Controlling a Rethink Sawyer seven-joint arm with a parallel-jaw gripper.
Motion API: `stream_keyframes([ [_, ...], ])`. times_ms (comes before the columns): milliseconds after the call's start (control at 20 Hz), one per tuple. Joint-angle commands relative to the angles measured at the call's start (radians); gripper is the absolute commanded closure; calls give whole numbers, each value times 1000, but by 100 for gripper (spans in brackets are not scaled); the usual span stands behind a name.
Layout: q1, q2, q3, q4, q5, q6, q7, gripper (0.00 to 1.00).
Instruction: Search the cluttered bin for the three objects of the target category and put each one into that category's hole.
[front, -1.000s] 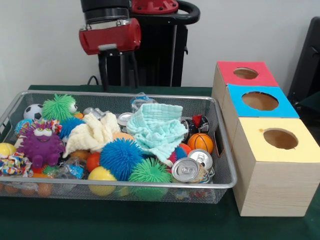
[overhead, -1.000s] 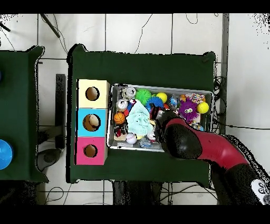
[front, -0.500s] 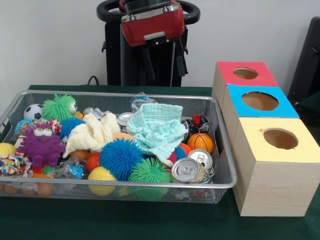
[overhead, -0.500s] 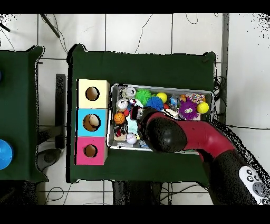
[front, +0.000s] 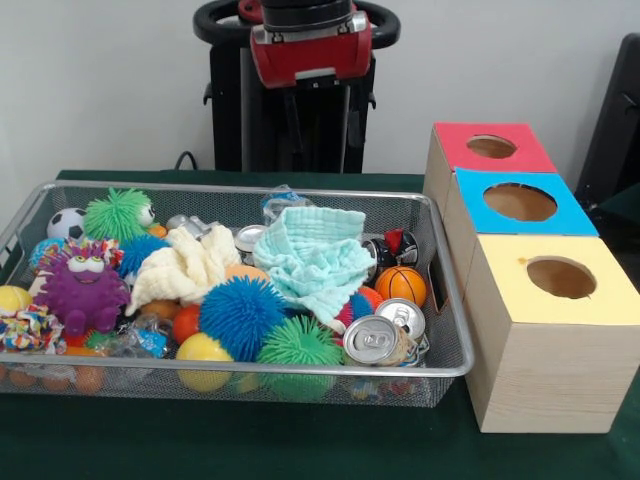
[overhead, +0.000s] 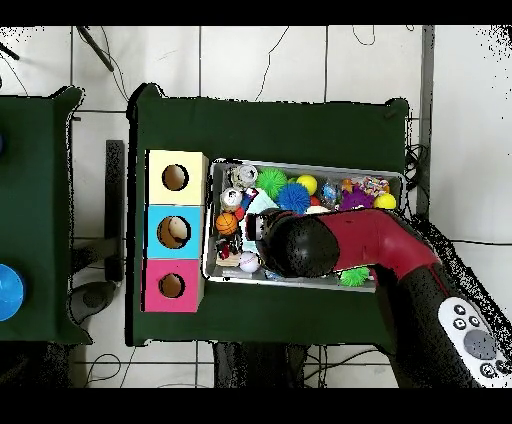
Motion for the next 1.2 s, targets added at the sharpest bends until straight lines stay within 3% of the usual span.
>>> stream_keyframes([
  [50, 44, 13, -73, -147, -166, 170, -159, 0],
  [200, 116, -1, -148, -209, -269, 173, -24, 0],
  [500, 144, -54, -171, -256, -350, 94, -26, 0],
  [900, 106, -79, -124, -295, -291, -38, -4, 0],
  [1200, 70, -70, -90, -314, -293, -119, -68, 0],
])
